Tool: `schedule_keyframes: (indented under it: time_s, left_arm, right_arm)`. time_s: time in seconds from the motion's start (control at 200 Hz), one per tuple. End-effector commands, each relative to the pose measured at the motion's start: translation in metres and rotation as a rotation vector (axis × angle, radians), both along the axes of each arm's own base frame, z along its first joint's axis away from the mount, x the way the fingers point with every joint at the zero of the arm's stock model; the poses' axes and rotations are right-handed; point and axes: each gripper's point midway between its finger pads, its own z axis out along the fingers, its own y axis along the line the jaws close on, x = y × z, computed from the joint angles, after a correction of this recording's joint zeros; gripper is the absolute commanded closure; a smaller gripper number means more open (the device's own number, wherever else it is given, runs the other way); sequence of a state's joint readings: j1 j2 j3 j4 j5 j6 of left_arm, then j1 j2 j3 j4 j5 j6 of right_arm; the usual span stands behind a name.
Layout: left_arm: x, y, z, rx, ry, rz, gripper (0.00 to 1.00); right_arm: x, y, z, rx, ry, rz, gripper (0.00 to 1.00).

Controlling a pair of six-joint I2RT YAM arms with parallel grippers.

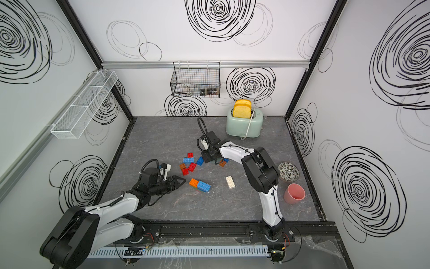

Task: Assemble a heart with lego
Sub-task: Pick up the lego brick from the center of the board.

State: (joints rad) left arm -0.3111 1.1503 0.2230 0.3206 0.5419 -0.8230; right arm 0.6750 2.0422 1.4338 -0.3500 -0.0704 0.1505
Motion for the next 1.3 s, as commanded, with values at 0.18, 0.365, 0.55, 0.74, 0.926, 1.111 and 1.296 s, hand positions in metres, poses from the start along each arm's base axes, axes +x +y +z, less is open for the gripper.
schedule_keyframes:
  time_s: [0.18,0.365,0.55,0.74,0.926,1.111,1.296]
  left_arm:
    - [0.009,-0.001,0.012,-0.020,-0.053,0.000,0.37]
    - [0.009,-0.001,0.012,-0.020,-0.054,0.000,0.37]
    - [0.010,-0.002,0.012,-0.020,-0.053,0.000,0.37]
    - [0.009,-0.001,0.010,-0.016,-0.050,0.003,0.37]
    - [0.009,0.000,0.010,-0.014,-0.049,0.006,0.37]
    - [0.009,0.001,0.009,-0.013,-0.049,0.009,0.37]
    - [0.010,0.001,0.009,-0.013,-0.045,0.011,0.37]
  right_arm:
    - [-0.022,-0.014,-0.025,-0.094,0.072,0.003,0.51]
    - [-0.026,-0.034,-0.022,-0.091,0.085,-0.029,0.51]
    - [-0.030,-0.048,-0.012,-0.100,0.076,-0.048,0.50]
    - [-0.027,-0.035,0.010,-0.076,0.035,-0.012,0.50]
    - [-0.025,-0.016,0.021,-0.063,0.010,0.030,0.56]
    - [-0.024,-0.009,0.014,-0.062,0.020,0.045,0.58]
    - [-0.022,-0.009,-0.001,-0.091,0.040,0.048,0.53]
